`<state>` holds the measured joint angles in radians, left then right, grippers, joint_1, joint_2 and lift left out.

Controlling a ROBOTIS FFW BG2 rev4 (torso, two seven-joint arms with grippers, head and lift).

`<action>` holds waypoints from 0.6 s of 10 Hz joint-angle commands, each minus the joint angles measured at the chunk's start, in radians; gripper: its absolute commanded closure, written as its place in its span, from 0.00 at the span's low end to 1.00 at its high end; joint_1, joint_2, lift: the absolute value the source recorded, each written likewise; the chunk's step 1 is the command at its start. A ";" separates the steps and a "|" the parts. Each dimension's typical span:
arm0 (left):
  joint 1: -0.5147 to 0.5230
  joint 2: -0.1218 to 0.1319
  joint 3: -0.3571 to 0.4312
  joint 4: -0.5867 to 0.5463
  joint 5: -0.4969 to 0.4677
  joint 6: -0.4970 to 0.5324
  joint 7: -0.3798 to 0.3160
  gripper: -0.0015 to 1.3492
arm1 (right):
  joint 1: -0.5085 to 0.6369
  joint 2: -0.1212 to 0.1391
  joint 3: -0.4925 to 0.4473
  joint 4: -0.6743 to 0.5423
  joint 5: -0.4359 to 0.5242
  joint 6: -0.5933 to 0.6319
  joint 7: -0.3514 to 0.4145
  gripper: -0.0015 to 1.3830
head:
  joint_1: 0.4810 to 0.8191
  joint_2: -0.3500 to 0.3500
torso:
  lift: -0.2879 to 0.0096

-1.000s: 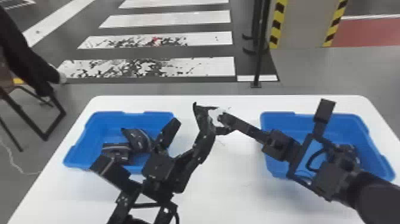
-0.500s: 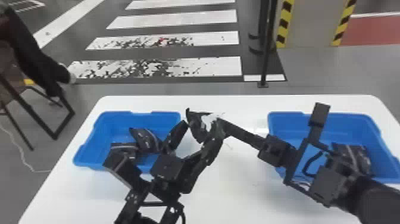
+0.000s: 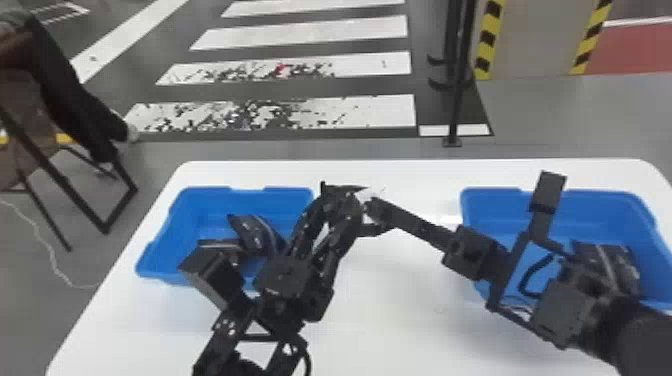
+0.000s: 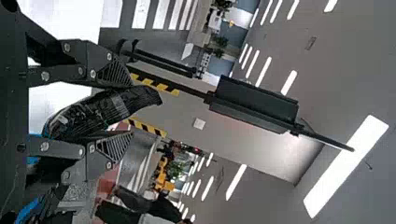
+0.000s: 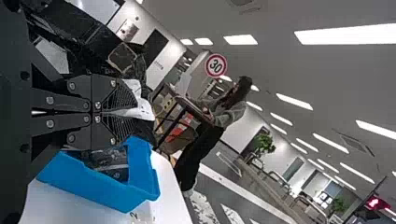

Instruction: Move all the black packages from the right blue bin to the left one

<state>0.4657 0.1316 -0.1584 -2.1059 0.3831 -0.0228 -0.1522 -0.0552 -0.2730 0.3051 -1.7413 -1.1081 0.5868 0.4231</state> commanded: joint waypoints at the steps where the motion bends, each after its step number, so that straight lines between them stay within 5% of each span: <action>1: 0.013 0.000 0.005 -0.021 -0.010 0.010 0.011 0.91 | -0.001 0.000 0.000 0.000 -0.001 -0.005 0.000 0.87 | 0.63 0.75 | 0.50; 3: 0.013 0.000 0.007 -0.031 -0.040 0.010 0.016 0.91 | -0.006 0.002 0.006 0.017 -0.013 -0.027 0.002 0.80 | 0.63 0.76 | 0.50; 5: 0.006 -0.017 0.091 -0.026 -0.118 0.010 0.049 0.91 | -0.006 0.000 0.006 0.044 -0.011 -0.059 0.008 0.23 | 0.63 0.77 | 0.50; 6: -0.024 -0.023 0.134 0.006 -0.210 -0.007 0.079 0.91 | 0.001 -0.003 -0.002 0.049 -0.013 -0.069 0.011 0.06 | 0.63 0.78 | 0.50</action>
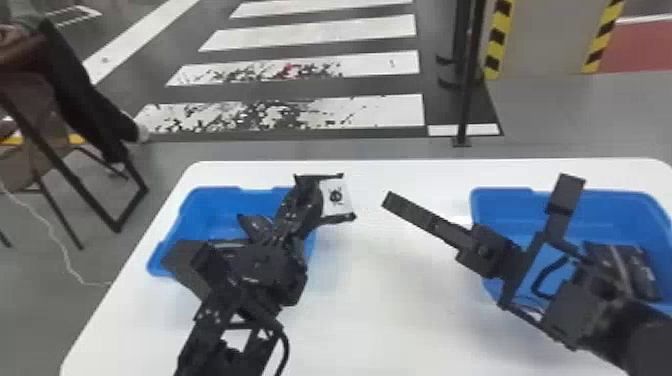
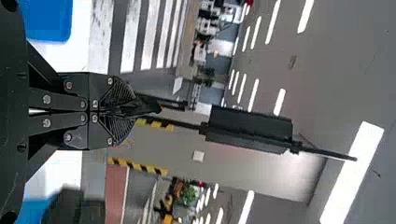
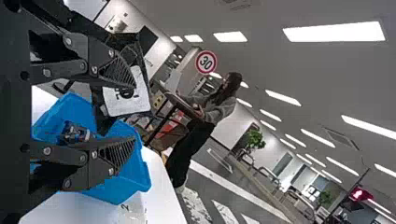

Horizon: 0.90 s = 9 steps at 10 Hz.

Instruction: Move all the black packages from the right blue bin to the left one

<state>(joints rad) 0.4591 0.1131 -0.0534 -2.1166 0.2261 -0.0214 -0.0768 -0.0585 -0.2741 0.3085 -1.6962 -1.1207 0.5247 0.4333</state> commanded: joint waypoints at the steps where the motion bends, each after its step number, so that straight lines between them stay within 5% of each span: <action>1: -0.067 -0.009 0.073 0.093 -0.162 -0.042 0.034 0.91 | 0.012 -0.004 -0.015 0.009 0.000 -0.009 0.004 0.08 | 0.63 0.82 | 0.50; 4: -0.182 -0.032 0.227 0.289 -0.567 -0.148 0.103 0.89 | 0.024 -0.008 -0.037 0.019 0.028 -0.029 0.010 0.09 | 0.63 0.95 | 0.50; 5: -0.187 -0.027 0.225 0.307 -0.569 -0.136 0.112 0.64 | 0.034 -0.008 -0.059 0.019 0.050 -0.031 0.015 0.09 | 0.63 0.97 | 0.50; 6: -0.172 -0.027 0.213 0.311 -0.481 -0.146 0.112 0.22 | 0.039 -0.008 -0.083 0.014 0.078 -0.036 0.015 0.09 | 0.63 0.98 | 0.50; 7: -0.162 -0.036 0.219 0.311 -0.459 -0.200 0.112 0.03 | 0.046 -0.007 -0.119 0.004 0.148 -0.036 0.015 0.08 | 0.63 0.97 | 0.50; 9: -0.111 -0.039 0.195 0.309 -0.334 -0.325 0.084 0.10 | 0.066 0.001 -0.227 -0.043 0.359 -0.036 0.013 0.08 | 0.63 0.89 | 0.50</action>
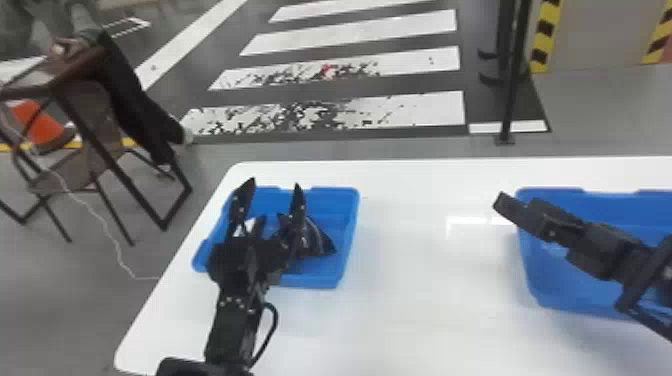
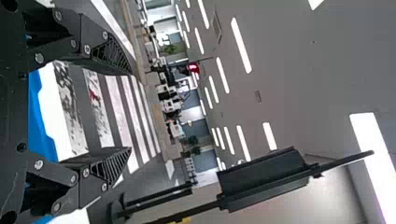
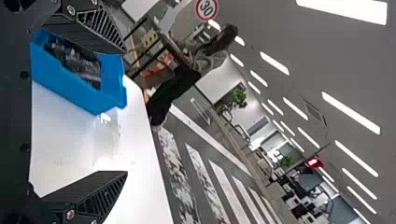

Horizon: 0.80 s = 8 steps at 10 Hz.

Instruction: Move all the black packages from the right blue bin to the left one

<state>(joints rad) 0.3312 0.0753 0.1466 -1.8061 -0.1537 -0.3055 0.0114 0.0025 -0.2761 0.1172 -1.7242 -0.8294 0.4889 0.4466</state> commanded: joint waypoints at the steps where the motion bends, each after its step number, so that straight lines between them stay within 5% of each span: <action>1: 0.061 -0.009 -0.015 -0.048 0.118 -0.058 -0.024 0.11 | 0.022 0.009 -0.097 -0.049 0.157 0.031 -0.006 0.09 | 0.63 0.84 | 0.50; 3: 0.162 -0.008 -0.081 -0.163 0.279 -0.063 -0.027 0.11 | 0.120 0.031 -0.241 -0.272 0.431 0.161 -0.085 0.09 | 0.63 0.74 | 0.50; 5: 0.228 -0.012 -0.117 -0.225 0.385 -0.065 -0.045 0.11 | 0.206 0.055 -0.303 -0.569 0.686 0.483 -0.258 0.08 | 0.63 0.56 | 0.50; 8: 0.204 0.001 -0.147 -0.227 0.369 -0.036 -0.096 0.11 | 0.044 0.038 -0.295 -0.425 0.752 0.777 -0.264 0.09 | 0.63 0.37 | 0.50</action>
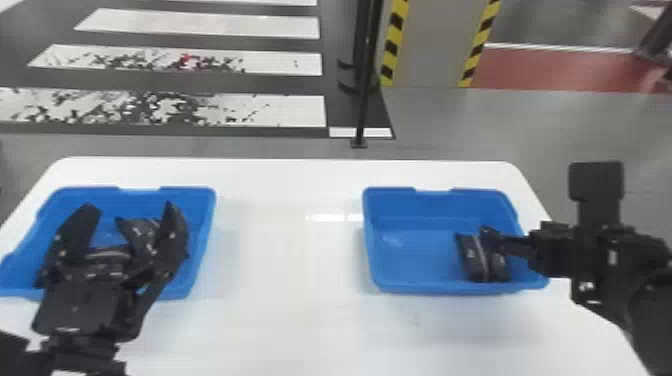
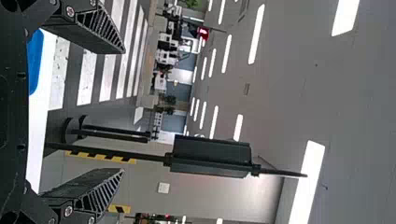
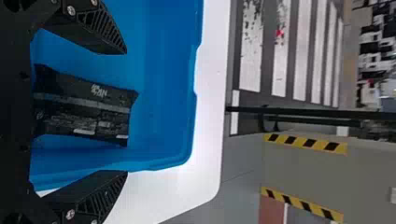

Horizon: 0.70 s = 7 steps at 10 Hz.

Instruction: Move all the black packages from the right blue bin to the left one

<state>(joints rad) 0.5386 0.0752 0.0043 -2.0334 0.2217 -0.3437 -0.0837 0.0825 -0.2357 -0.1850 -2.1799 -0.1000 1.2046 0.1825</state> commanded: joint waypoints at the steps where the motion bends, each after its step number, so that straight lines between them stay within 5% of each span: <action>1: -0.004 0.003 -0.008 0.000 -0.010 0.000 -0.002 0.11 | -0.087 -0.004 0.029 0.102 0.044 0.108 -0.001 0.09 | 0.63 0.32 | 0.50; 4: -0.001 0.003 -0.008 0.000 -0.020 0.000 -0.002 0.11 | -0.203 -0.014 0.097 0.296 0.020 0.145 -0.005 0.09 | 0.63 0.30 | 0.50; 7: -0.001 0.003 -0.006 0.000 -0.024 0.000 -0.002 0.11 | -0.222 -0.017 0.121 0.353 0.008 0.157 -0.011 0.09 | 0.63 0.33 | 0.50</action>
<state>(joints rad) 0.5375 0.0782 -0.0028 -2.0336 0.1973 -0.3438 -0.0859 -0.1400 -0.2526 -0.0662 -1.8305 -0.0929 1.3554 0.1713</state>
